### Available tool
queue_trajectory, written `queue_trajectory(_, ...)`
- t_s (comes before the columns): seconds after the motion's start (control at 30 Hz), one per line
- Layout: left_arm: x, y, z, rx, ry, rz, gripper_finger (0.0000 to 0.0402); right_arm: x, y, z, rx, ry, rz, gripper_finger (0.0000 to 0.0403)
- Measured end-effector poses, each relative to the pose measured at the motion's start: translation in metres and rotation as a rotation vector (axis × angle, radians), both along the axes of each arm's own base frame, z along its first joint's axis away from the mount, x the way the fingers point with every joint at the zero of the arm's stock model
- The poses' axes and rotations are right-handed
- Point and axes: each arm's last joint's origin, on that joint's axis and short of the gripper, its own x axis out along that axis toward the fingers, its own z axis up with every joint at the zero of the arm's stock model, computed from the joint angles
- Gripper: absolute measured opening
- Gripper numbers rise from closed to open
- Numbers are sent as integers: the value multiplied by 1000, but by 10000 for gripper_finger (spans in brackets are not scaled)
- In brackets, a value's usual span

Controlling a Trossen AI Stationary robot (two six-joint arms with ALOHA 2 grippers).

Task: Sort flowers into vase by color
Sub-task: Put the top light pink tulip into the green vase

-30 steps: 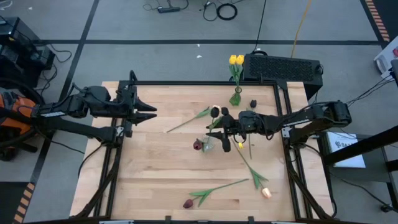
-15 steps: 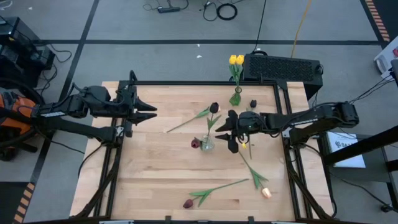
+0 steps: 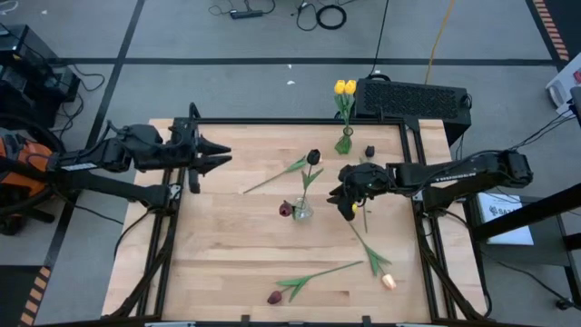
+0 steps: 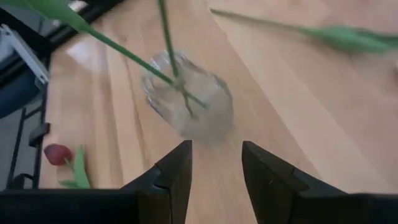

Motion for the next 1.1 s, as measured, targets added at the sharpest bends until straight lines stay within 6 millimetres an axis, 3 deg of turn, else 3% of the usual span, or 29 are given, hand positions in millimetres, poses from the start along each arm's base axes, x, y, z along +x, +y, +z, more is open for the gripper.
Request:
queue_trajectory(0.23, 13, 5, -7, 62, 60, 129, 112, -12, -1, -6, 179, 133, -164, 132)
queue_trajectory(0.43, 32, 23, -19, 82, 158, 233, 112, -27, -2, -11, 364, 264, -375, 132)
queue_trajectory(0.57, 39, 44, -37, 72, 321, 274, 112, -34, -2, -11, 451, 303, -481, 132)
queue_trajectory(0.77, 50, 93, -73, 11, 587, 266, 112, -36, -3, -9, 499, 269, -603, 132)
queue_trajectory(0.93, 70, 131, -103, -82, 660, 219, 112, -36, -6, -9, 487, 235, -694, 132)
queue_trajectory(1.1, 94, 154, -136, -160, 700, 165, 112, -37, -6, -9, 503, 244, -718, 132)
